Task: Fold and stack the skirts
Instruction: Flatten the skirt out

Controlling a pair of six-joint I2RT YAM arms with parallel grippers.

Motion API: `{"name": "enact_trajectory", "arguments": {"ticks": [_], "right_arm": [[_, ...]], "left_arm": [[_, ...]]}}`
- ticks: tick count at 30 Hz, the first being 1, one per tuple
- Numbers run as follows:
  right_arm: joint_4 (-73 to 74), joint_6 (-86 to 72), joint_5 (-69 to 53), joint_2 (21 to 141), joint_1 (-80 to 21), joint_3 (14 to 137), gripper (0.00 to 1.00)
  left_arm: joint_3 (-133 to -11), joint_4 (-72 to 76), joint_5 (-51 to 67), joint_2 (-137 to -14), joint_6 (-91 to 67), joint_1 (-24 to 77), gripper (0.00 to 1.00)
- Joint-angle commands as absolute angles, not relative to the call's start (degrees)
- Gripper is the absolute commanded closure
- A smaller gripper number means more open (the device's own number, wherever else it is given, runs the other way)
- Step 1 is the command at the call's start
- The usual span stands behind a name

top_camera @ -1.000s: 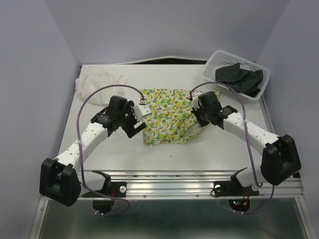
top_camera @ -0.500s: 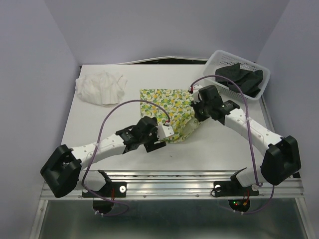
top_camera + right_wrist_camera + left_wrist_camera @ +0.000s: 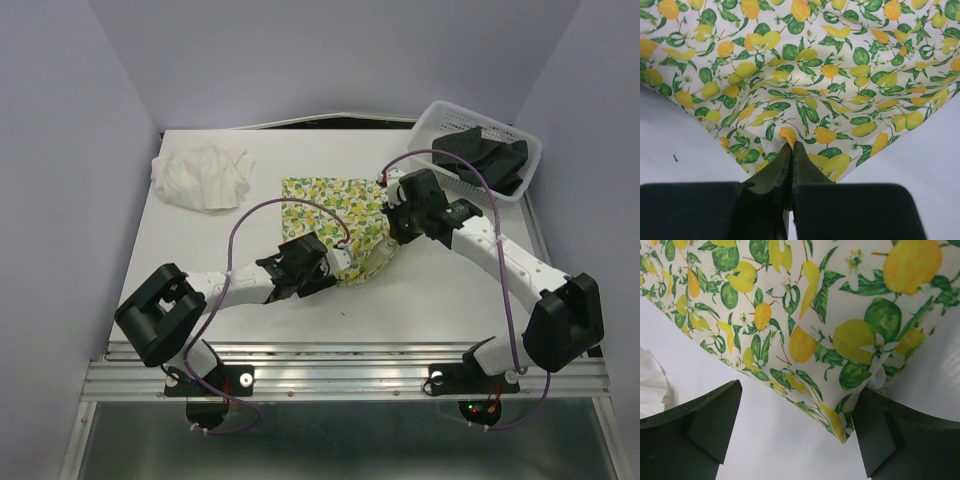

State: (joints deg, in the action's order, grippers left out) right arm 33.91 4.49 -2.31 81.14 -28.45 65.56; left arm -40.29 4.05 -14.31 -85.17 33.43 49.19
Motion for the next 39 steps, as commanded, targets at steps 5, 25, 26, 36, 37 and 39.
{"name": "enact_trajectory", "arguments": {"ticks": [5, 25, 26, 36, 37, 39], "right_arm": [[35.42, 8.43, -7.29, 78.14, -28.04, 68.2, 0.99], [39.9, 16.08, -12.22, 73.04, -21.45, 74.53, 0.99], [40.16, 16.52, -12.13, 72.95, -21.45, 74.53, 0.99], [40.25, 17.05, -15.82, 73.74, -20.92, 71.28, 0.99], [40.25, 16.88, -16.34, 74.09, -20.92, 71.19, 0.99], [40.34, 16.88, -18.27, 75.05, -20.92, 70.93, 0.99]], "left_arm": [[-41.05, 18.71, -27.59, -81.66, 33.13, 48.96, 0.02], [-36.57, 26.98, -23.74, -95.54, 54.31, 41.31, 0.02], [-36.48, 25.5, -23.12, -95.45, 54.4, 40.26, 0.02], [-40.69, 8.01, -1.19, -77.72, 47.91, 34.63, 0.01], [-41.3, 4.52, 2.16, -75.69, 46.94, 34.54, 0.01], [-42.45, 1.59, 6.66, -71.22, 44.32, 34.54, 0.01]]}}
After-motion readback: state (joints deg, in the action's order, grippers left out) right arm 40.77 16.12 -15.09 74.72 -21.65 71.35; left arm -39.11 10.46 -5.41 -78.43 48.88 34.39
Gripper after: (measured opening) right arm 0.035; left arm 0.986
